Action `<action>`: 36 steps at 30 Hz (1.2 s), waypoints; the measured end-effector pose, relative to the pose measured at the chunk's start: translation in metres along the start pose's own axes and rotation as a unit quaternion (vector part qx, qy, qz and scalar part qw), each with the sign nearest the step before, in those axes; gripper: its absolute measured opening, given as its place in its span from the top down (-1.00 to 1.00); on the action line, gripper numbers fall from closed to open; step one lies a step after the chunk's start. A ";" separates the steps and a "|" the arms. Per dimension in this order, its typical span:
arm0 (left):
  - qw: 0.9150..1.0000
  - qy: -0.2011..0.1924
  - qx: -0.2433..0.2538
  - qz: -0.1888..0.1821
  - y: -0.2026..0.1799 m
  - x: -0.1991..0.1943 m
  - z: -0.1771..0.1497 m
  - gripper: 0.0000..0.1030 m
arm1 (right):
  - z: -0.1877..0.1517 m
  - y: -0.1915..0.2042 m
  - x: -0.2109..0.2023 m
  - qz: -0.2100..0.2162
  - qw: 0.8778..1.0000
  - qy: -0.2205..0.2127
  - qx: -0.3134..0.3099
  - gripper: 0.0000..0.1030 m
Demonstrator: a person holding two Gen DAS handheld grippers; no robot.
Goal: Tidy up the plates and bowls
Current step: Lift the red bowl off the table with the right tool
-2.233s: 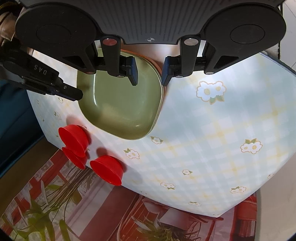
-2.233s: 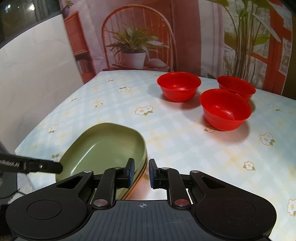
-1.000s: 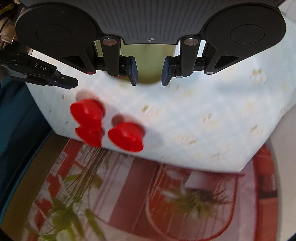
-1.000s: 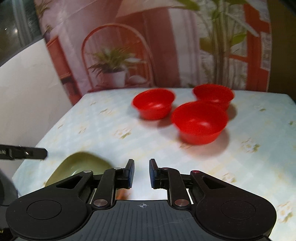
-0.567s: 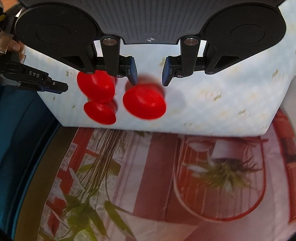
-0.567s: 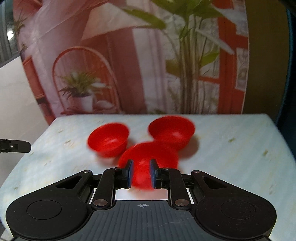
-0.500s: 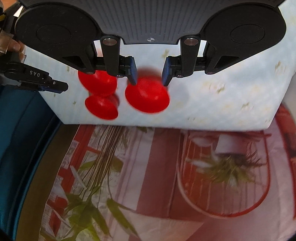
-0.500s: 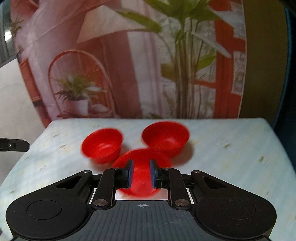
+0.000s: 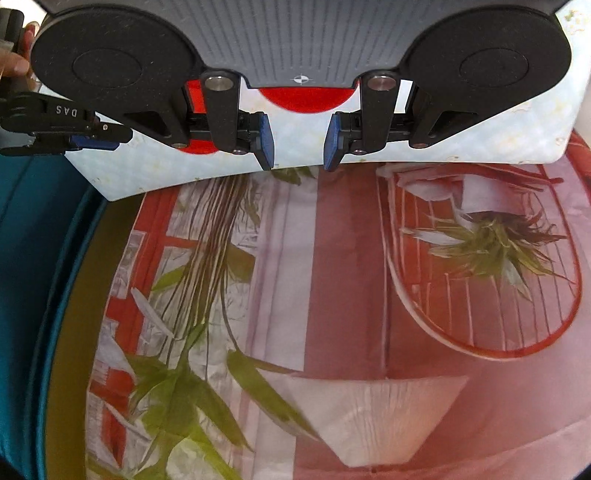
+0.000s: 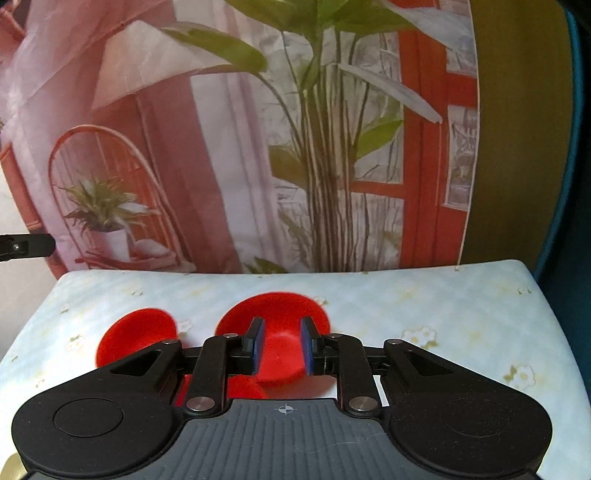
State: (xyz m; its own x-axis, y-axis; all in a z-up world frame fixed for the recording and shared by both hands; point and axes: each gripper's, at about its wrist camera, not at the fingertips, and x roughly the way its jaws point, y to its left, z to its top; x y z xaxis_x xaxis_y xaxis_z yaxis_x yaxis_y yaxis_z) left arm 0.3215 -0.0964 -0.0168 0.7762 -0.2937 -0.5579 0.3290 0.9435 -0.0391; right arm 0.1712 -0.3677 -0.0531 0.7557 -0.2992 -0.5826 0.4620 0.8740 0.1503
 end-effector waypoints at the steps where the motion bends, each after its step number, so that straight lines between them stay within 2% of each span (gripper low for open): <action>1: 1.000 0.004 -0.004 0.000 -0.001 0.007 0.001 0.40 | 0.001 -0.002 0.003 0.000 1.000 0.000 -0.002 0.56; 7: 0.999 0.030 -0.022 0.000 -0.001 0.043 -0.004 0.40 | 0.005 -0.014 0.025 -0.007 1.000 0.009 -0.003 0.36; 10: 0.999 0.046 -0.016 -0.004 -0.005 0.059 -0.009 0.40 | 0.003 -0.022 0.033 -0.010 1.000 0.011 0.005 0.19; 18: 0.996 0.084 -0.016 -0.024 -0.013 0.094 -0.021 0.40 | -0.007 -0.040 0.051 -0.013 0.999 0.027 0.028 0.18; 29: 0.993 0.107 -0.019 -0.051 -0.027 0.128 -0.033 0.26 | -0.015 -0.039 0.071 -0.005 0.998 0.042 0.042 0.18; 36: 0.988 0.134 -0.033 -0.072 -0.038 0.151 -0.045 0.25 | -0.022 -0.040 0.079 0.000 0.997 0.052 0.061 0.18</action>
State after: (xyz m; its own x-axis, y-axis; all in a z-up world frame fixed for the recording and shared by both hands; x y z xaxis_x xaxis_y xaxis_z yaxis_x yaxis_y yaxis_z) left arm 0.4018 -0.1701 -0.1371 0.5515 -0.3827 -0.7412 0.3832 0.9055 -0.1824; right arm 0.2028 -0.4181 -0.1226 0.7059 -0.2528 -0.6617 0.5201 0.8191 0.2420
